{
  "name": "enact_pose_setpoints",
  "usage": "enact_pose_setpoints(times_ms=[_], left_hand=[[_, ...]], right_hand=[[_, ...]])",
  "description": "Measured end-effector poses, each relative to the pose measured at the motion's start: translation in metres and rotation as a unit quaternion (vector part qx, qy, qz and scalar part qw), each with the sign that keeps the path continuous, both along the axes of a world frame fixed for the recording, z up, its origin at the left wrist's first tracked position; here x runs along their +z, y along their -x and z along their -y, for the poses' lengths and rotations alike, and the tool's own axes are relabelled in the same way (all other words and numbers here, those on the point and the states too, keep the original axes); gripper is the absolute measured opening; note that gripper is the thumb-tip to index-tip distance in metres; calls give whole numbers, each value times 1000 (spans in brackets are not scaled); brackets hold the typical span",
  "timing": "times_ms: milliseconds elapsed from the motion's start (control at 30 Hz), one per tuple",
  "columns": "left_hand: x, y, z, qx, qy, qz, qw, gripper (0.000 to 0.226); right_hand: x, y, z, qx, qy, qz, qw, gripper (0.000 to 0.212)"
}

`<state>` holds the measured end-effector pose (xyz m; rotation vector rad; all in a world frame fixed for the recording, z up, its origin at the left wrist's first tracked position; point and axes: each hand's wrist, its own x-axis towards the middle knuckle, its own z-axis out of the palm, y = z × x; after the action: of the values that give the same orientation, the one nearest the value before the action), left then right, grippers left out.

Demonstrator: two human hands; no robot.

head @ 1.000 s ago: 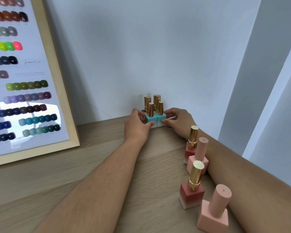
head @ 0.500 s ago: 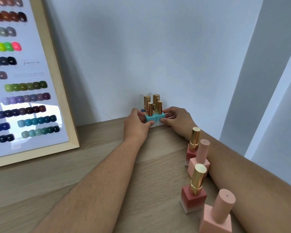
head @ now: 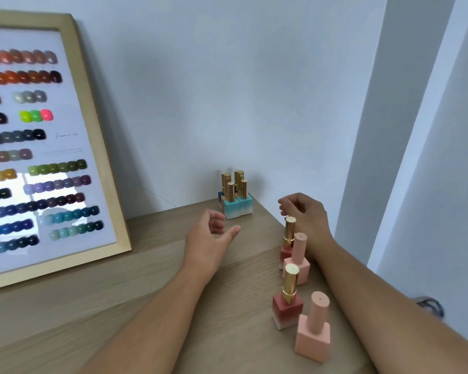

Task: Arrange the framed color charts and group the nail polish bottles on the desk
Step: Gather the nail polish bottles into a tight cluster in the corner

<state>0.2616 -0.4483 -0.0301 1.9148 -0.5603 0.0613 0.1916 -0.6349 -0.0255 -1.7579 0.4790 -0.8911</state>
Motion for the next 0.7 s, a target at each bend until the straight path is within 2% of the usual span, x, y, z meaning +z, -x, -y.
enact_pose_setpoints(times_ms=[167, 333, 500, 700], left_hand=[[1, 43, -26, -30, 1, 21, 999, 22], [1, 77, -42, -83, 26, 8, 996, 17], [26, 91, -33, -151, -12, 7, 988, 17], [60, 91, -13, -211, -39, 41, 976, 22]], right_hand=[[3, 59, -10, -16, -37, 26, 999, 16], [1, 125, -33, 31, -52, 17, 998, 17], [0, 177, -59, 128, -6, -18, 992, 12], [2, 195, -76, 161, 66, -63, 983, 5]])
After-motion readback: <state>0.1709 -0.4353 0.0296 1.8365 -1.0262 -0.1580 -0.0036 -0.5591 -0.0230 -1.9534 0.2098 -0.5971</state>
